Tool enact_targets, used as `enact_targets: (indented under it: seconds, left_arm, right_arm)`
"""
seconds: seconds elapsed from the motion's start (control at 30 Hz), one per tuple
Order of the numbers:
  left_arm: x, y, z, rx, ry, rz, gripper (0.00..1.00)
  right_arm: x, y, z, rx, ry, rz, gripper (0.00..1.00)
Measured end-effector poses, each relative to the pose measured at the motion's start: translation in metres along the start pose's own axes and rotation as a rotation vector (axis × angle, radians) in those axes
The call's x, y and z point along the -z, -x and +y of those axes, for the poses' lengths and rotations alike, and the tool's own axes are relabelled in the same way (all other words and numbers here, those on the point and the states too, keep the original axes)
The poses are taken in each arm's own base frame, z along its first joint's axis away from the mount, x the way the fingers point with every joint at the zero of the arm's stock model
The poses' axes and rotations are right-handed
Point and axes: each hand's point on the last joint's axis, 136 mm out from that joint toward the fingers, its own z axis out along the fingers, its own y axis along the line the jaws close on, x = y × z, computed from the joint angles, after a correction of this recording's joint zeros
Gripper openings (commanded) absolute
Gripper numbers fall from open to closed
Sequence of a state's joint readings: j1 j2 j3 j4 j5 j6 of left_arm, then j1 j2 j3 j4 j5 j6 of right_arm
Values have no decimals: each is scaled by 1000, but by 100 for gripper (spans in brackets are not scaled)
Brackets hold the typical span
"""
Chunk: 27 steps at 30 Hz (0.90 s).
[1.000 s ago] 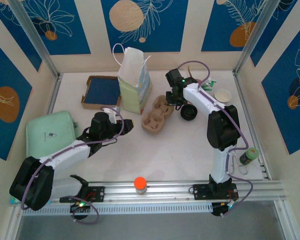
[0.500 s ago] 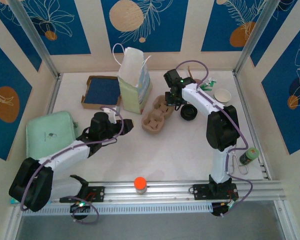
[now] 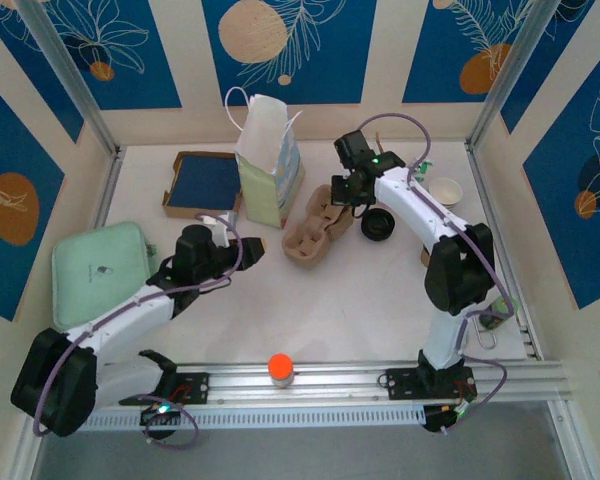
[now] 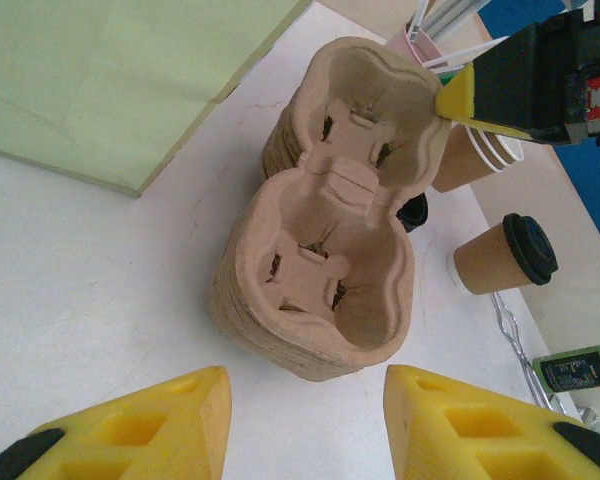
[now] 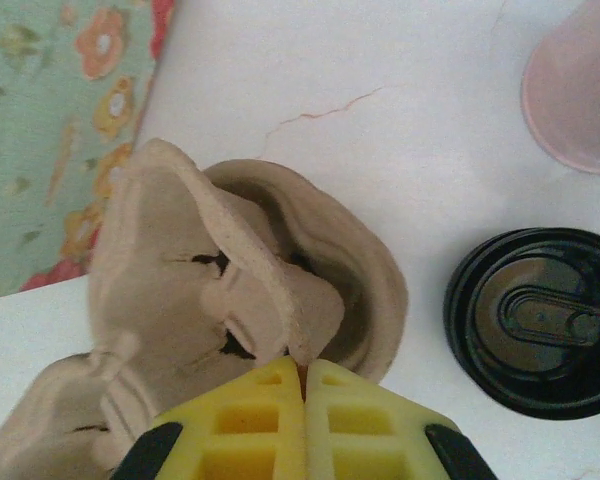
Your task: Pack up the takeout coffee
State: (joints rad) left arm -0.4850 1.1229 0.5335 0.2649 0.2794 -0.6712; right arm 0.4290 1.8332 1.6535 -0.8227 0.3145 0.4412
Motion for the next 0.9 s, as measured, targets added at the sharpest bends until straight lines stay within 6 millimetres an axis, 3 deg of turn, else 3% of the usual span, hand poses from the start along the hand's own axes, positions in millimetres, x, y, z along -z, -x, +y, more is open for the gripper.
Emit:
enact_targets:
  seconds: [0.2,0.47,0.9]
  left_arm:
    - [5,1,-2,-1,-2,-3,45]
    - [10,2,-5,-3,-6,-9,45]
    - [19,3,-9,-7,-8,-18,45]
  right_arm:
    - [11,-11,-1,-58,99,6,0]
    - [32,-8,1,-176,308,-25,0]
    - [31,-14,1,-282,492,0,0]
